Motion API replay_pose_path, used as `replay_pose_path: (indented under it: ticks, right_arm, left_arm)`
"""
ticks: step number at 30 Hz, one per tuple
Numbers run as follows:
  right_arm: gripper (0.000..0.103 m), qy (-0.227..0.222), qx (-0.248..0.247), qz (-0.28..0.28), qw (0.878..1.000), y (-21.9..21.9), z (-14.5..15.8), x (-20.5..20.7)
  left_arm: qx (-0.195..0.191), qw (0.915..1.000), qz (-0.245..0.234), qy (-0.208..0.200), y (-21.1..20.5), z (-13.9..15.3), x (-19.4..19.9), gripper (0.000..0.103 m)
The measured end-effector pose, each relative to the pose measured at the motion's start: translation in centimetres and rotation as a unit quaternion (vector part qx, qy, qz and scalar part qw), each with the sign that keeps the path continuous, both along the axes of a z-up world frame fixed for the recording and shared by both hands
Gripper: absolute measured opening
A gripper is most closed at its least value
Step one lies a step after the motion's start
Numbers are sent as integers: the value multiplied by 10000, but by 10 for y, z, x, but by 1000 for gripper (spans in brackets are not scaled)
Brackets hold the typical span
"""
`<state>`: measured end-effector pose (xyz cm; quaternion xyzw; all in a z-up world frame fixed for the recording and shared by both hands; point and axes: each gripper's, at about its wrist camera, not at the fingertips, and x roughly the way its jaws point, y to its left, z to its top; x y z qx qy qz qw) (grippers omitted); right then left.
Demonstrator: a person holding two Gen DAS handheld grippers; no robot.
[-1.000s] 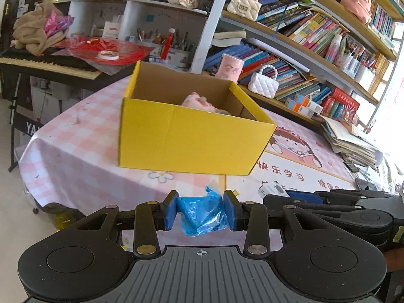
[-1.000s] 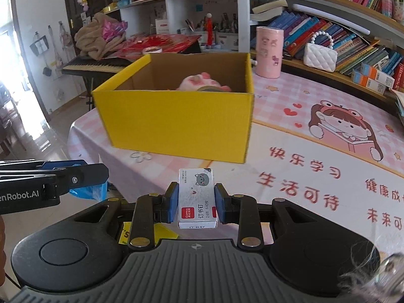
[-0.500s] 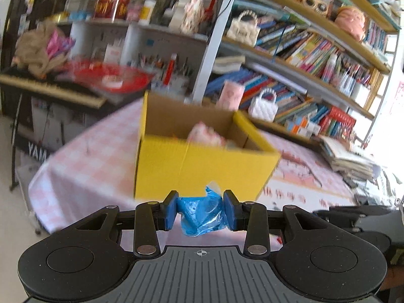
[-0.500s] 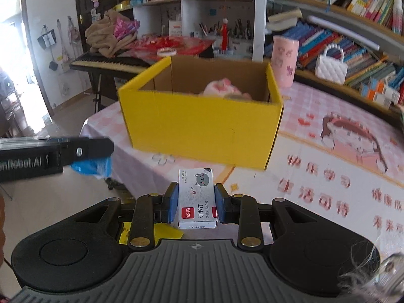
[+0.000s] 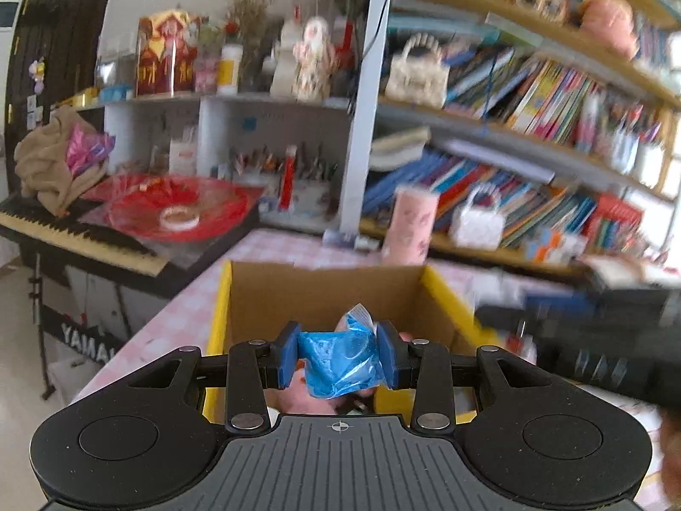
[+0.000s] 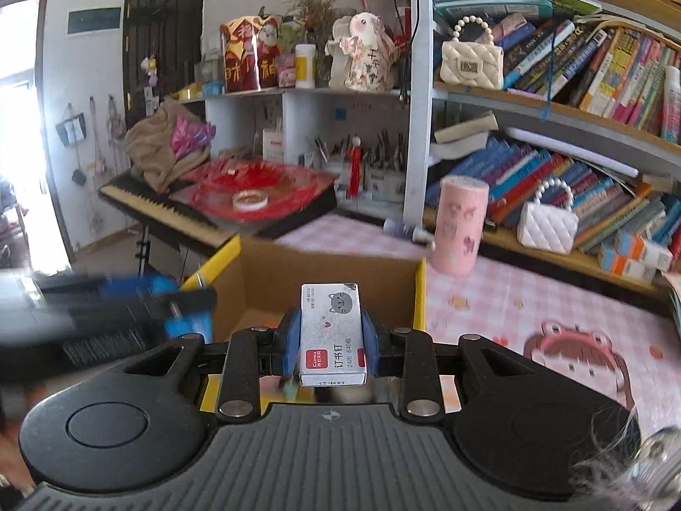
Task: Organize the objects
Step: 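Carry the blue packet and white card box with both tools over the yellow box, then open both tools to drop the packet and card box into the yellow box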
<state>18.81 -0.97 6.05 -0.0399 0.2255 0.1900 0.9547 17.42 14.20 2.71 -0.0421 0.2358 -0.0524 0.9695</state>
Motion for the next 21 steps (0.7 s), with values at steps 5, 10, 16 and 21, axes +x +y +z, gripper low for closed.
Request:
replay_pose_path:
  ticks: [5, 10, 16, 21]
  right_arm:
    - [28, 225, -65, 302, 9993, 9, -4, 43]
    - [28, 519, -147, 679, 9962, 28, -16, 76]
    - [28, 829, -324, 1134, 9896, 54, -30, 107]
    - [28, 1045, -416, 1447, 9831, 73, -37, 127]
  left_arm:
    - [375, 9976, 114, 564, -16, -31, 30, 36]
    - [330, 9958, 315, 799, -17, -45, 41, 38]
    - [299, 9954, 503, 756, -15, -47, 38, 57]
    - [407, 9963, 673, 341, -15, -37, 19, 73]
